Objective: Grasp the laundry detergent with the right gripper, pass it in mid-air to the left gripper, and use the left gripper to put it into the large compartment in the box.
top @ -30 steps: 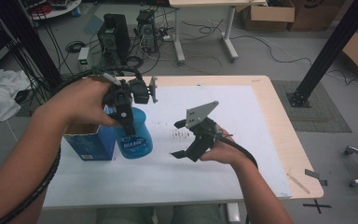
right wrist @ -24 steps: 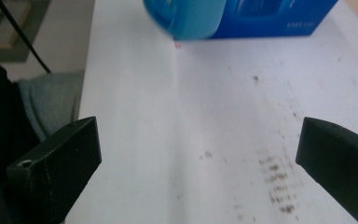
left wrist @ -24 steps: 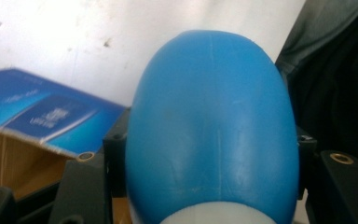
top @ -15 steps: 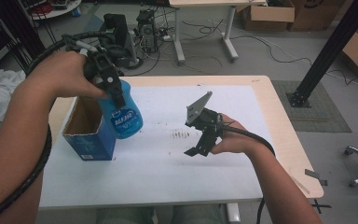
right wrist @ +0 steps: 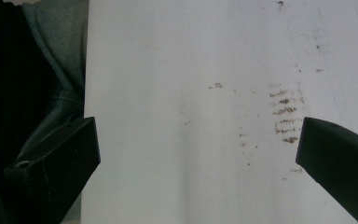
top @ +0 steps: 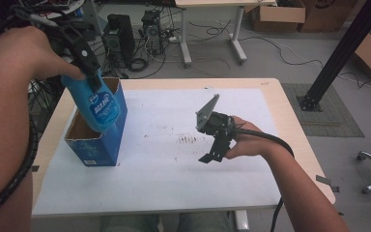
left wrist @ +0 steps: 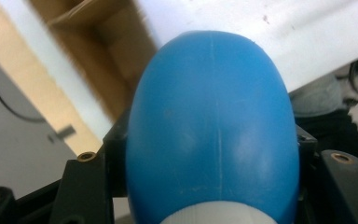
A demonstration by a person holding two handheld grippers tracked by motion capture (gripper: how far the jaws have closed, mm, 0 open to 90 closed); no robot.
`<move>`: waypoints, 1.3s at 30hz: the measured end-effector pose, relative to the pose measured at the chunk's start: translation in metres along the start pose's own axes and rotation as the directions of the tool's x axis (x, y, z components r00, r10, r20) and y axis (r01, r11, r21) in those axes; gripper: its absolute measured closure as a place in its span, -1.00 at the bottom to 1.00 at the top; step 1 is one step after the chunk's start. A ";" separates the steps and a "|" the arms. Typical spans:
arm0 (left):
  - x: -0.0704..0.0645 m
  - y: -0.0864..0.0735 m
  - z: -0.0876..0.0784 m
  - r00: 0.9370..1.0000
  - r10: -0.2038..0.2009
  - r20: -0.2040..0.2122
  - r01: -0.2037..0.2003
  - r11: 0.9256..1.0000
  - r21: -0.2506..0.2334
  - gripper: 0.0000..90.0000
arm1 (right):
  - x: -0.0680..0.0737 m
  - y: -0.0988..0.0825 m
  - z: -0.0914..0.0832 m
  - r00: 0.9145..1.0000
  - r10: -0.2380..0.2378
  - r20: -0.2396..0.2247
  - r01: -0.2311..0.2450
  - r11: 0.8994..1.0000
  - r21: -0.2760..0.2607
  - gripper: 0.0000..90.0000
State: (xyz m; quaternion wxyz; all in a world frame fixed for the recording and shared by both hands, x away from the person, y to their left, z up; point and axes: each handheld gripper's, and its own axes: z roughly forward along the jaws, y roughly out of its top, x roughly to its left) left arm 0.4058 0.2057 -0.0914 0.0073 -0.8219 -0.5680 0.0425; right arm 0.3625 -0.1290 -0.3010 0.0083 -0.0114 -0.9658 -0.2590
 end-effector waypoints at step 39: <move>0.057 0.016 0.081 0.950 -0.311 -0.038 0.312 0.950 0.011 -0.13 | -0.001 -0.010 -0.006 1.000 0.011 -0.001 -0.011 0.994 0.109 -1.00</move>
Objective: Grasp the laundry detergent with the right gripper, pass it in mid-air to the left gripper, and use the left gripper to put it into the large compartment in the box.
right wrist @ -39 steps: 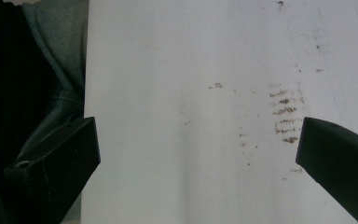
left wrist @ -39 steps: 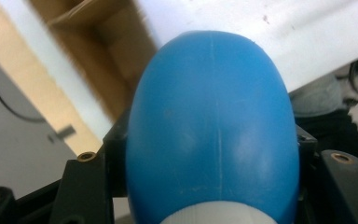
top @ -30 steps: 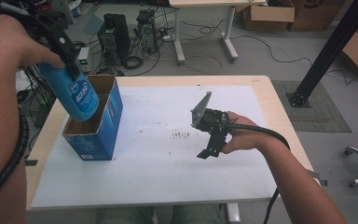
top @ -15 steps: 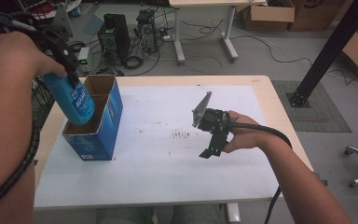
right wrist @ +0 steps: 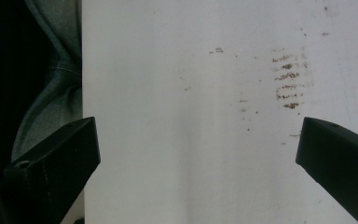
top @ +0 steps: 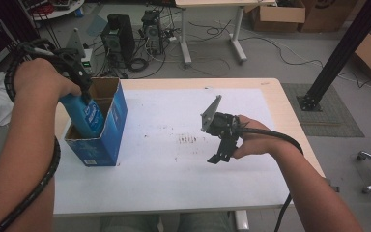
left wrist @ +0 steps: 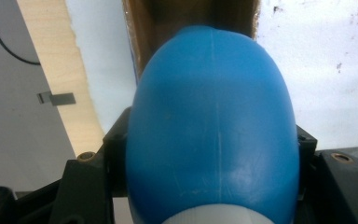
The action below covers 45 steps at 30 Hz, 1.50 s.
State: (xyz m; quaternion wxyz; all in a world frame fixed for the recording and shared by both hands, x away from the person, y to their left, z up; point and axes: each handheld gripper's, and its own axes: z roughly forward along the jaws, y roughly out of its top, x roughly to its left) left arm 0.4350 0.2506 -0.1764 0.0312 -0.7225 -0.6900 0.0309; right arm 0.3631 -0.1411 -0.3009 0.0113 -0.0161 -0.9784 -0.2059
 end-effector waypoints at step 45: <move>0.001 0.027 0.111 1.000 -0.012 -0.016 0.013 0.999 0.043 -0.13 | 0.001 -0.022 0.008 0.999 0.044 -0.009 -0.044 0.999 0.004 -1.00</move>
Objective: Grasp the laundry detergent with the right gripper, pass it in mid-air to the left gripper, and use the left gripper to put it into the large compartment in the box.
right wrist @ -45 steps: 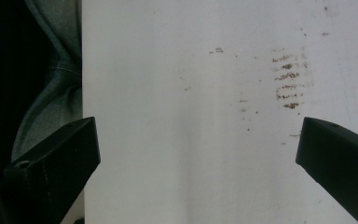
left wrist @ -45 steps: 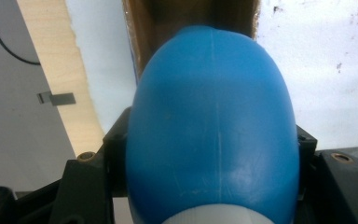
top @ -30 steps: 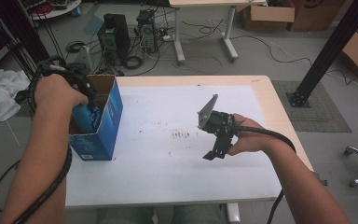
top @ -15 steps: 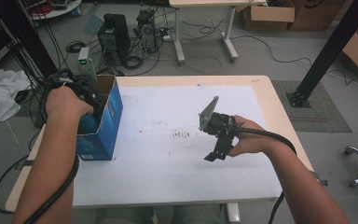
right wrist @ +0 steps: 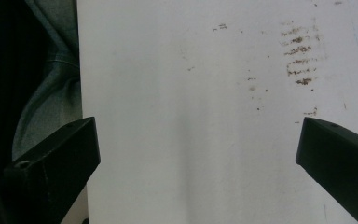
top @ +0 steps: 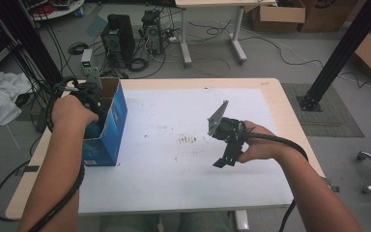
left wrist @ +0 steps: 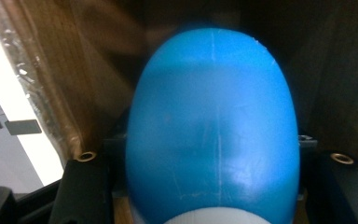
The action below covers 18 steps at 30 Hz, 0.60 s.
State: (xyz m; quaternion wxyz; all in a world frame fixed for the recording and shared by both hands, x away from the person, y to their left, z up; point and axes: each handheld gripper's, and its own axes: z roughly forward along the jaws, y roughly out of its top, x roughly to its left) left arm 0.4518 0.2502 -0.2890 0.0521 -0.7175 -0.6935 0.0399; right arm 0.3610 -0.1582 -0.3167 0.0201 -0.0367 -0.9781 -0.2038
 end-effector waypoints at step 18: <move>-0.002 0.000 0.002 1.000 -0.015 0.004 0.015 1.000 -0.016 -0.13 | 0.001 -0.002 0.000 1.000 0.001 0.003 -0.001 1.000 -0.011 -1.00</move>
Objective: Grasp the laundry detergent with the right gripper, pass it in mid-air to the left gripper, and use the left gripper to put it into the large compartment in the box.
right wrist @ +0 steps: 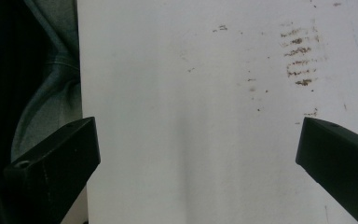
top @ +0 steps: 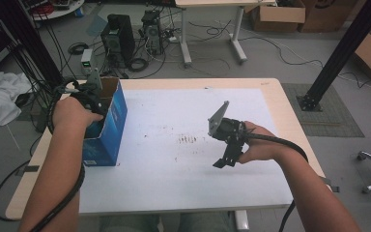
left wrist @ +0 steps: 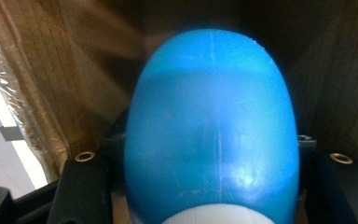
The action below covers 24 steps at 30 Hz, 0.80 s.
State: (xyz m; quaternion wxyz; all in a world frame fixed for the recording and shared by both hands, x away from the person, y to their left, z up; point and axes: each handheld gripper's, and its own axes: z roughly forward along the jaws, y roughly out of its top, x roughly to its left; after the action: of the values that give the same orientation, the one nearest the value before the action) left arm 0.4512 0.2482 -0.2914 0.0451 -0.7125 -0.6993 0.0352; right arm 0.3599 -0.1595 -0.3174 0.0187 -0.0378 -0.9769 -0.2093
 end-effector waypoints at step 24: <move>0.000 -0.005 -0.010 1.000 0.016 -0.007 -0.016 0.999 -0.033 -0.32 | 0.001 0.001 -0.001 1.000 0.002 0.000 -0.002 1.000 -0.008 -1.00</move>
State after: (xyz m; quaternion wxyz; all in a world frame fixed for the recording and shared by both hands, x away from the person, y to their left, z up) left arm 0.4475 0.2481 -0.2809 0.0356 -0.7188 -0.6940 0.0215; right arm 0.3593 -0.1592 -0.3164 0.0185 -0.0387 -0.9761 -0.2132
